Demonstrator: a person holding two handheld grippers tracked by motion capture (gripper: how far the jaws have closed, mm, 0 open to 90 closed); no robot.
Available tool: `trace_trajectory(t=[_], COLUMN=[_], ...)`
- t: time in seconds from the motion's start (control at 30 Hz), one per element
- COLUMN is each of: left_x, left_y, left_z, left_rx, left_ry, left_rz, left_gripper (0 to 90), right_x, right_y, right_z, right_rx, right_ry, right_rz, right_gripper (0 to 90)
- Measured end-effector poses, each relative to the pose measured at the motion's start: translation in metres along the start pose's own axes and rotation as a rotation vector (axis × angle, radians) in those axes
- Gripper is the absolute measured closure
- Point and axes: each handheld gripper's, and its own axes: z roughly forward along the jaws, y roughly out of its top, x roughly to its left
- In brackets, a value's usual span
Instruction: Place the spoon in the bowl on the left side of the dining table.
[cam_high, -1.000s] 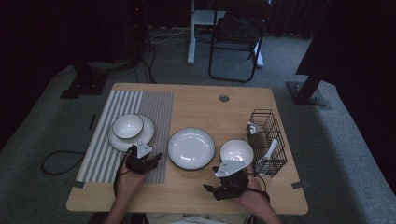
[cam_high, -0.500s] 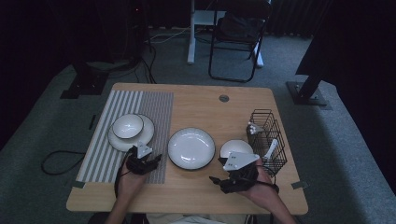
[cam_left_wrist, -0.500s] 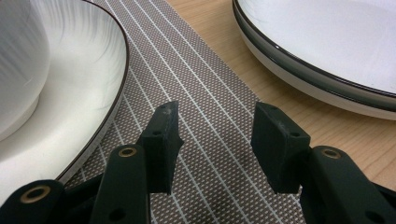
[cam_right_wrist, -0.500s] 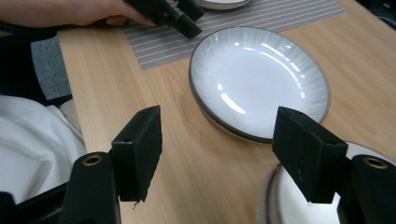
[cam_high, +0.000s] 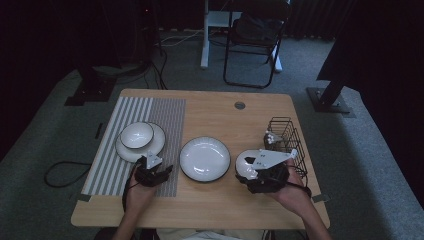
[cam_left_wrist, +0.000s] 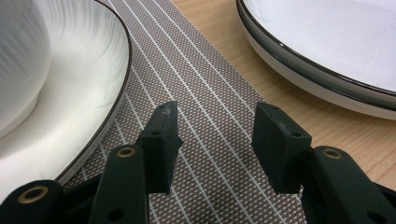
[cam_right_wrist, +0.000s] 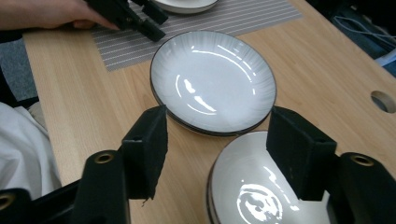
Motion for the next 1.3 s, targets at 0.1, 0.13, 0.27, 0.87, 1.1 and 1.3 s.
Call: trace_trajectory(t=[0.1, 0.13, 0.27, 0.87, 1.1, 1.3], left_x=[0.0, -0.001, -0.001, 0.0, 0.0, 0.0], left_y=[0.0, 0.0, 0.0, 0.0, 0.0, 0.0], left_z=[0.001, 0.001, 0.002, 0.003, 0.004, 0.004], left_rx=[0.002, 0.007, 0.013, 0.028, 0.037, 0.037], left_ry=[0.0, 0.002, 0.001, -0.006, -0.01, -0.009], left_rz=[0.003, 0.008, 0.013, -0.005, -0.003, -0.003], left_gripper=[52.3, 52.3, 52.1, 51.2, 50.9, 50.9], right_x=[-0.005, -0.007, -0.015, -0.034, -0.036, -0.039], right_y=[-0.002, -0.002, -0.006, -0.033, -0.048, -0.057], right_z=[-0.007, -0.009, -0.019, -0.047, -0.056, -0.061], right_rx=[-0.018, -0.021, -0.042, -0.067, -0.054, -0.06], right_ry=[-0.01, -0.014, -0.032, -0.063, -0.084, -0.099], right_rz=[0.011, 0.01, 0.009, 0.042, 0.052, 0.07], right_gripper=[41.3, 41.7, 44.3, 49.7, 49.7, 49.7])
